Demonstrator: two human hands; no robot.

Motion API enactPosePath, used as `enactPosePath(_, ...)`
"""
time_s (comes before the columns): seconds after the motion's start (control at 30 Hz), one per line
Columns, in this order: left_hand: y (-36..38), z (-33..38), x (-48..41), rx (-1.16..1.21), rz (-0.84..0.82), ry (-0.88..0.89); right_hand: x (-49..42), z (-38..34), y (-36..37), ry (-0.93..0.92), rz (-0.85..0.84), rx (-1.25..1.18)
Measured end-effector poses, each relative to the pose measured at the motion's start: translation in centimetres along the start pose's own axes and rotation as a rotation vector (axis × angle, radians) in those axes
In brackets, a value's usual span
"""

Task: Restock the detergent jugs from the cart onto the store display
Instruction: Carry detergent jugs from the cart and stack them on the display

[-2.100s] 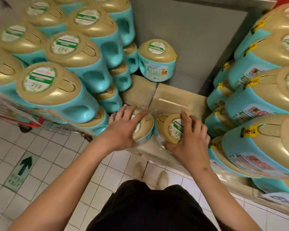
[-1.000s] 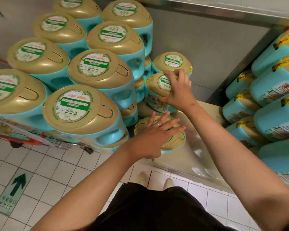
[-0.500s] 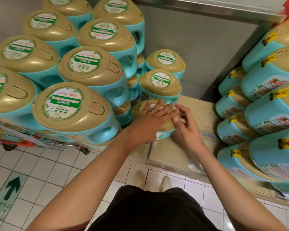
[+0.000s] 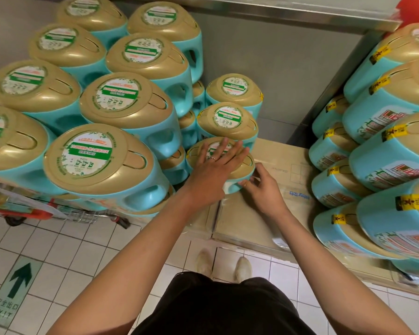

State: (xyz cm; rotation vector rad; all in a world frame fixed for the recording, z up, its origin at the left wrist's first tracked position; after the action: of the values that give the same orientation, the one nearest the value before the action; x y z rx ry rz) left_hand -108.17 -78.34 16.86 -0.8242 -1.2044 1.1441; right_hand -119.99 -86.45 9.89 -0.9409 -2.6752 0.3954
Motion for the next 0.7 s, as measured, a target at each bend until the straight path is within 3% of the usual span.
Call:
enactPosePath(0.2, 0.0, 0.0, 0.4, 0.033, 0.024, 0.033, 0.2, 0.4, 0.2, 0.018, 0.039, -0.004)
enactPosePath(0.33, -0.6, 0.1, 0.9, 0.030, 0.123, 0.028, 0.5, 0.8, 0.7, 0.035, 0.038, 0.004)
enactPosePath(0.57, -1.3, -1.6, 7.0, 0.414, 0.615, -0.101, 3.9, 2.3, 0.7, 0.178, 0.117, -0.010)
enactPosePath(0.7, 0.8, -2.0, 9.4, 0.833, 0.574, -0.012, 7.6, 1.0, 0.9, 0.153, 0.134, -0.100)
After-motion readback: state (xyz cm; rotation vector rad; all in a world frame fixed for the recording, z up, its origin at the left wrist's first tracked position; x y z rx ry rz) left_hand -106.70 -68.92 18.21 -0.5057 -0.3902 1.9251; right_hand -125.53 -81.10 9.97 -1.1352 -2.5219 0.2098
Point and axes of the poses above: each hand's wrist, its own x-axis away from the middle knuckle, its own y-axis out of the palm, z = x × y, the point moved 9 cm from there along -x, towards the middle knuckle, and after that the axes turned 10 degrees about -z, right-handed, at the moved point
